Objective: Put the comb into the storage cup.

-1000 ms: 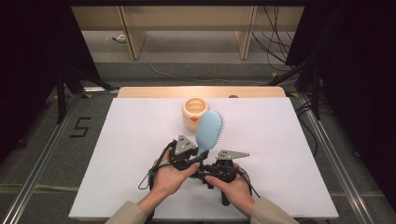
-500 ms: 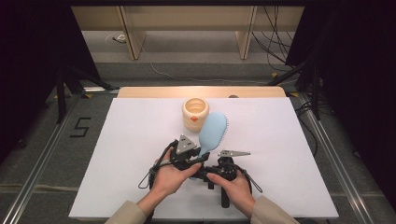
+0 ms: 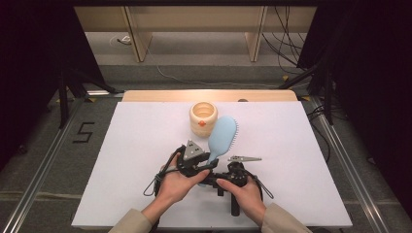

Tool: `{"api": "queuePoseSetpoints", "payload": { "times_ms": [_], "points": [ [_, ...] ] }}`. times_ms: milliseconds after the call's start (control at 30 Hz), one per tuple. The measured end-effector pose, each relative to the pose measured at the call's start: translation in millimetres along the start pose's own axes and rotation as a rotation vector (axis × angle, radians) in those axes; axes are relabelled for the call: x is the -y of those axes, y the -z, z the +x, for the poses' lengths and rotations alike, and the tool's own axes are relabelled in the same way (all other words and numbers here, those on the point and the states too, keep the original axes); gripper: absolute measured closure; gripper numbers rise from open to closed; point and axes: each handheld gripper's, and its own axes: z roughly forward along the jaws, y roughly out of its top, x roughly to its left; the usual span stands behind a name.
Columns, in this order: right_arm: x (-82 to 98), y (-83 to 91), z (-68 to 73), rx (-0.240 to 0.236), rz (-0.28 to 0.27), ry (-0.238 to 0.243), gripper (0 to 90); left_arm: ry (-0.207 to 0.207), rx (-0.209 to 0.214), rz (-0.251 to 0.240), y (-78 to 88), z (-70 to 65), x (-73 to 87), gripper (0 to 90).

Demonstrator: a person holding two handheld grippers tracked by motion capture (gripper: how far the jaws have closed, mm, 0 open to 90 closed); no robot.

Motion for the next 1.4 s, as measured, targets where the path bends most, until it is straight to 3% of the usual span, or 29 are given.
{"api": "queuePoseSetpoints", "payload": {
  "times_ms": [567,967,1200,1400],
  "points": [
    [0.2,0.9,-2.4,0.015,0.01,-0.035,63.8,-0.009,0.011,0.002,2.1,4.9,-1.3,46.3],
    [0.2,1.3,-3.0,0.019,0.013,-0.045,63.8,-0.023,0.025,-0.007,13.5,9.6,-8.9,33.9],
    [0.4,1.3,-3.2,0.013,0.011,-0.053,63.8,-0.051,0.016,-0.007,16.5,11.3,-12.2,16.8],
    [0.3,1.5,-3.4,0.003,-0.001,-0.058,63.8,-0.064,0.013,-0.026,19.7,12.5,-15.2,13.2]
  ]
}}
